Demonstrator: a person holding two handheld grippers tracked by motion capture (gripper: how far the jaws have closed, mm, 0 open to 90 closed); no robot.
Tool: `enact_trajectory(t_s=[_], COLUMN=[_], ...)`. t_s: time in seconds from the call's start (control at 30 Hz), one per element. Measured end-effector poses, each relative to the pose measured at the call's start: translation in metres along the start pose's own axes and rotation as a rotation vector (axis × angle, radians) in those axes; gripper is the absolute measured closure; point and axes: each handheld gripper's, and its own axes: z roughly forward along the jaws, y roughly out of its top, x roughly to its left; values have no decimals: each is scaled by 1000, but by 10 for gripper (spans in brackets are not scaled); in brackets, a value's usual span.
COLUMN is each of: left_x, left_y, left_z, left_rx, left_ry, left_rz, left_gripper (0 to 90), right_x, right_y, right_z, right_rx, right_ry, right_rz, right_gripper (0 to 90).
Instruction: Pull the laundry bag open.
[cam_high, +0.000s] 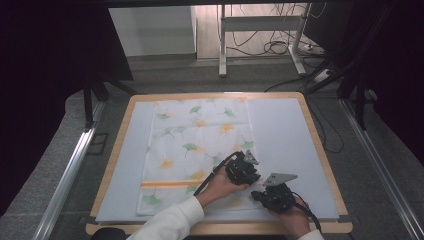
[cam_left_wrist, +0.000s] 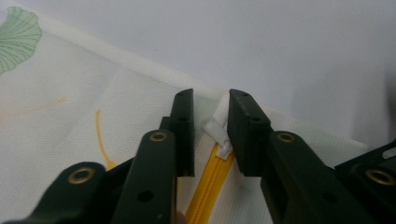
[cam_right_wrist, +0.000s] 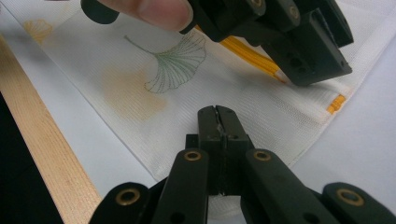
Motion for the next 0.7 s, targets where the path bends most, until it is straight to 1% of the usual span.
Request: enact_trajectory(t_s=[0.03, 0.13, 0.17, 0.3, 0.33, 0.37, 0.4, 0.53, 0.57, 0.7], left_x=[-1, -3, -3, -4, -4, -4, -4, -4, -6, -7], left_y=[0, 0, 0, 0, 0, 0, -1, -1, -1, -2], left_z=[0, -1, -1, -2, -2, -2, -2, -2, -2, -3], left_rx=[2, 6, 4, 2, 2, 0, 0, 0, 0, -5], left_ry=[-9, -12, -19, -16, -16, -6, -8, -3, 6, 16], left_rz=[6, 25, 20, 27, 27, 31, 29, 28, 38, 49], left_gripper=[776, 823, 837, 852, 885, 885, 897, 900, 900, 900], right_x=[0, 0, 1, 0, 0, 0, 0, 1, 1, 1], right_y=[0, 0, 0, 0, 0, 0, 0, 0, 0, 0], right_z=[0, 0, 0, 0, 0, 0, 0, 0, 0, 0], right_rx=[1, -1, 0, 0, 0, -1, -1, 0, -1, -1], right_ry=[-2, -4, -3, -2, -2, -2, -2, -3, -4, -3], right_rz=[-3, -6, -3, -6, -6, -6, -8, -8, -10, -10], right_gripper=[888, 887, 888, 888, 888, 888, 888, 888, 888, 888])
